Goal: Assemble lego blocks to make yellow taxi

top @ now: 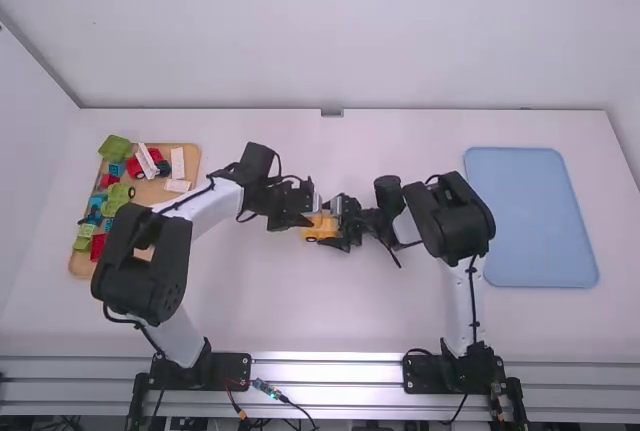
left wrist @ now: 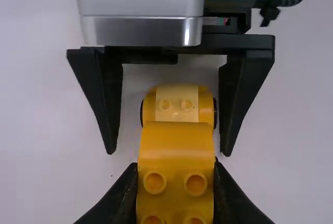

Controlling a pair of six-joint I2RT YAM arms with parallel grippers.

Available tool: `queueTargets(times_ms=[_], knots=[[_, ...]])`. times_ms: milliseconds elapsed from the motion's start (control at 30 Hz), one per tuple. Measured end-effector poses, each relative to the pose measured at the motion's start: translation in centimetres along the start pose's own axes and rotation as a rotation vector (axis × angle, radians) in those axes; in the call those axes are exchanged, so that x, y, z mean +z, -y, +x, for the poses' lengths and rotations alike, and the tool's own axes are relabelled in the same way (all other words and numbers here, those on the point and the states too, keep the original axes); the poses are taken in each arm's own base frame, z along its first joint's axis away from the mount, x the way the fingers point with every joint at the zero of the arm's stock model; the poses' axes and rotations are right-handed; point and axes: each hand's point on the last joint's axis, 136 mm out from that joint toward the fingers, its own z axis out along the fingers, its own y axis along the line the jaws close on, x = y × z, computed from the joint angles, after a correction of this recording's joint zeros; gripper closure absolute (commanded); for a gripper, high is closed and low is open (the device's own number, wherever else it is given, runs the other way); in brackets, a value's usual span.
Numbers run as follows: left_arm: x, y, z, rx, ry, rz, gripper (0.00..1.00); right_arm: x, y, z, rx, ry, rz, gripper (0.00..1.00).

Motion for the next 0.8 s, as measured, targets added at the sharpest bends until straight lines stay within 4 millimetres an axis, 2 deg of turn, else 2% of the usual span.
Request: queueTargets(times_ms=[233,533,700,800], knots=[[1.0,0.2,0.9,0.018,0.019,-0.045,0.98,-0.4,-0.8,1.0,0.056,-0.031,0.03,0.21],[1.1,0.5,1.2,-0.039,0.013,-0.037,0.98,0.0,-0.8,1.4,0.102,-0.052,-0.023,0.41],[1.1,0.6,1.2,-0.051,0.012,-0.034,0.98,0.1,-0.7,1.3,0.089,-0.053,-0.043,0.4],[1.1,0.5,1.2,-0.051,0.014,-0.039,0.98,0.1,-0.7,1.2,0.076,-0.047,-0.043,0.32]])
